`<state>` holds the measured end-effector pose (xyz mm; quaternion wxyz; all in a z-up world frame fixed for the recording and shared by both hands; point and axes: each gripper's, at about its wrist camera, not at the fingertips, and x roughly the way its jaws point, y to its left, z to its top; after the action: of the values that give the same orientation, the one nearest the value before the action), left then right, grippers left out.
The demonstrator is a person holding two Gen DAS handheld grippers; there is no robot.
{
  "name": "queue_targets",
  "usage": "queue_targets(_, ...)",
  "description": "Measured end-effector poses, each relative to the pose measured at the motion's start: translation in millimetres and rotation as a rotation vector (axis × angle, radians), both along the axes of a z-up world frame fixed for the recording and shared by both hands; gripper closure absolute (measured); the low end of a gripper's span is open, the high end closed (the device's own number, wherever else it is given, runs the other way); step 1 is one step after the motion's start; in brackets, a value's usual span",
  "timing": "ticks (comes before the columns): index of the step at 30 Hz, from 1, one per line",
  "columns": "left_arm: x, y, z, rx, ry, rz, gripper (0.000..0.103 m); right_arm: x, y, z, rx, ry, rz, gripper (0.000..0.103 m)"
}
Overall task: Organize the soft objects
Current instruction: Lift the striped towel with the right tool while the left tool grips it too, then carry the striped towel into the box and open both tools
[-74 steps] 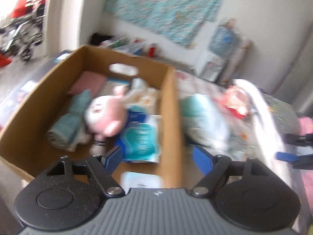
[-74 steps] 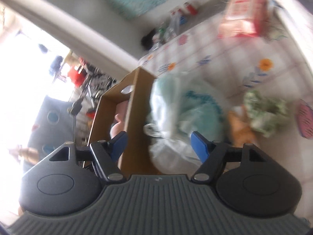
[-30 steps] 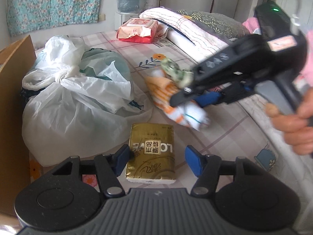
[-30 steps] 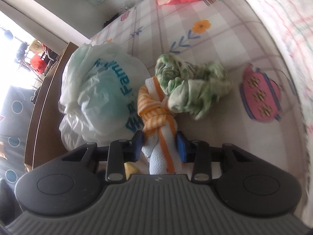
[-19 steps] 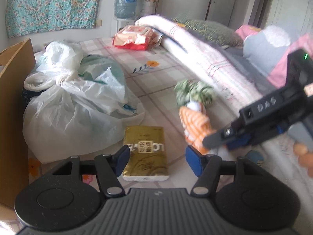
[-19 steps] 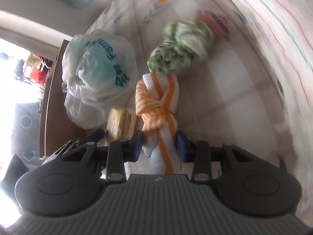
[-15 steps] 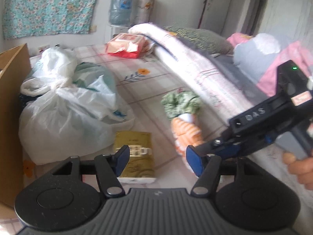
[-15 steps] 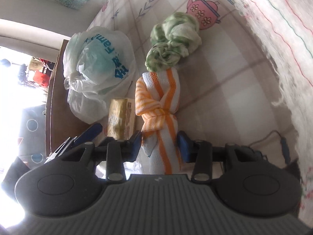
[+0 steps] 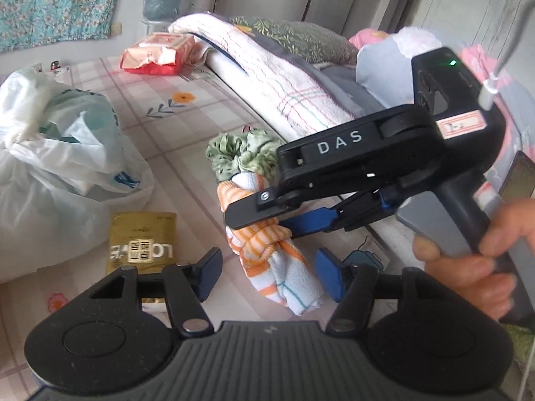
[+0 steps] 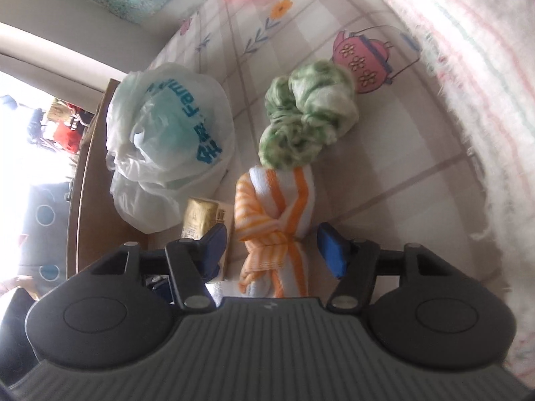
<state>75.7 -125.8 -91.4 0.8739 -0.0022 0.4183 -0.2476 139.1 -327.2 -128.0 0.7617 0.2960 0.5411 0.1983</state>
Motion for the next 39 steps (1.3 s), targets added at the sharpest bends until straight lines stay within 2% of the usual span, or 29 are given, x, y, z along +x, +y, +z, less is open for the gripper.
queue_targets(2, 3.1, -3.2, -3.5, 0.015, 0.011, 0.002, 0.045, -1.5, 2.0, 0.1, -0.006, -0.007, 0.001, 0.046)
queue_targets(4, 5.2, -5.5, -7.0, 0.028, 0.025, 0.009, 0.047, -3.2, 1.4, -2.6, 0.007, 0.001, -0.014, 0.056)
queue_targets(7, 5.7, -7.5, -9.6, 0.040, 0.032, 0.012, 0.049, -5.4, -2.6, -8.7, 0.049, 0.028, -0.039, 0.062)
queue_targets(12, 5.5, -6.0, -10.2, 0.034, 0.031, 0.024, 0.058, -11.0, 0.3, -7.4, 0.050, 0.020, -0.058, 0.065)
queue_targets(16, -2.4, 0.3, 2.0, 0.015, -0.025, 0.022, 0.059, -12.5, 1.6, 2.3, 0.057, -0.003, -0.071, 0.065)
queue_targets(24, -13.7, 30.6, 44.5, -0.059, -0.160, 0.072, 0.060, -13.4, 18.0, 51.3, 0.072, -0.129, -0.049, 0.066)
queue_targets(29, -21.6, 60.7, 73.7, -0.085, -0.255, 0.135, 0.060, -10.0, 45.8, 89.0, 0.082, -0.229, 0.003, 0.065)
queue_targets(35, -34.7, 110.8, 100.8, -0.099, -0.345, 0.264, 0.061, 3.4, 99.6, 125.6, 0.110, -0.311, 0.109, 0.065)
queue_targets(39, -47.3, 152.9, 116.7, -0.078, -0.386, 0.381, 0.061, 16.6, 151.1, 143.1, 0.145, -0.347, 0.214, 0.065)
